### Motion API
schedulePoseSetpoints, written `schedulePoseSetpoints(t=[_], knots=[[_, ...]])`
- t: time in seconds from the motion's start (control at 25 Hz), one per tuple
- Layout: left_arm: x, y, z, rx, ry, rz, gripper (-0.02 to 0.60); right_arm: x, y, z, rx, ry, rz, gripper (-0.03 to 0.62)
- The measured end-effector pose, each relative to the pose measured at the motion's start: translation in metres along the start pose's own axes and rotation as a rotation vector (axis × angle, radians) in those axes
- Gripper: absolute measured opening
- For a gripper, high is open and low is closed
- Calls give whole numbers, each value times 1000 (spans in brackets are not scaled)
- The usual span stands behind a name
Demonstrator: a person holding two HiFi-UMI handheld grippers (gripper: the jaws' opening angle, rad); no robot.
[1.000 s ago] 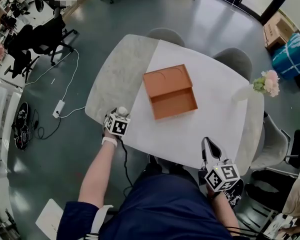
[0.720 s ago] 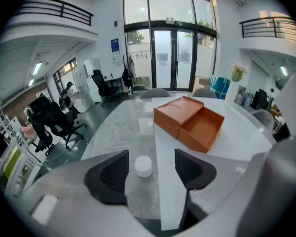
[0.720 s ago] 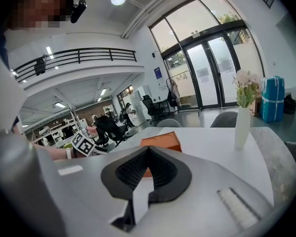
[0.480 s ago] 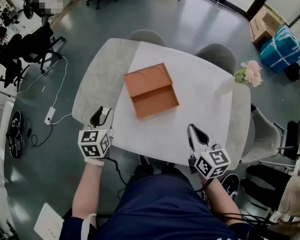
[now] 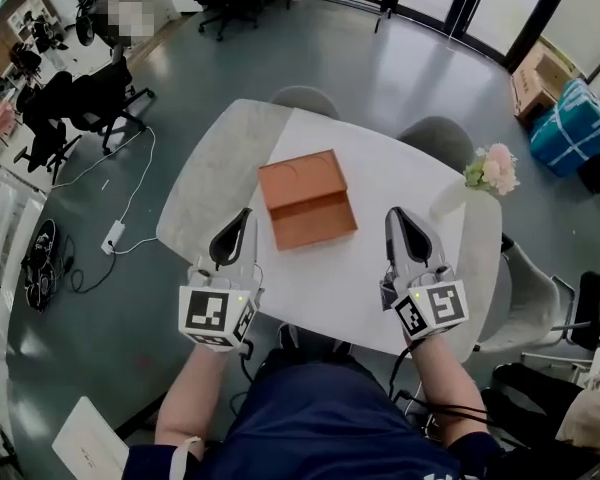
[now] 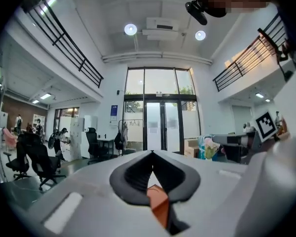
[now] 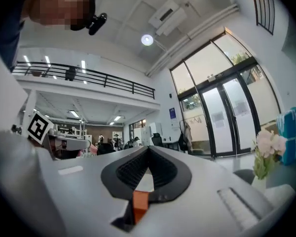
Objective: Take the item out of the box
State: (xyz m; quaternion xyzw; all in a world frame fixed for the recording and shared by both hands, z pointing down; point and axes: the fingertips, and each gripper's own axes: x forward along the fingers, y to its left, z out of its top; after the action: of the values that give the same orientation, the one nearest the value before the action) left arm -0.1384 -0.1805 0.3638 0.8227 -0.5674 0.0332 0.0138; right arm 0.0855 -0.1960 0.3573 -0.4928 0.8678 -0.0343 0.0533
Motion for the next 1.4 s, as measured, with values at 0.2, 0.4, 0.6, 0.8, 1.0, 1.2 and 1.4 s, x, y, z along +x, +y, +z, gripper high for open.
schedulePoseSetpoints(t=[0.2,0.4,0.6,0.8,1.0,1.2,1.4], knots=[[-14,7,21,-20,-58,74,3,1,9,15,-55,-20,32,0],[-23,8,23,-38,-67,97,2,-6,9,19,-48,-34,4,0],[-26,7,24,-38,-76,107,3,-11,16,21,-64,-32,38,0],[-25,9,24,-37,-77,117,2,-12,21,23,-67,-41,71,0],[-23,9,24,-22,-75,121,2,-9,18,23,-56,-35,70,0],[-23,14,20,-26,-66,124,3,-5,17,21,-49,-28,65,0],[-21,18,16,-31,-61,123,3,-2,17,16,-48,-17,63,0]])
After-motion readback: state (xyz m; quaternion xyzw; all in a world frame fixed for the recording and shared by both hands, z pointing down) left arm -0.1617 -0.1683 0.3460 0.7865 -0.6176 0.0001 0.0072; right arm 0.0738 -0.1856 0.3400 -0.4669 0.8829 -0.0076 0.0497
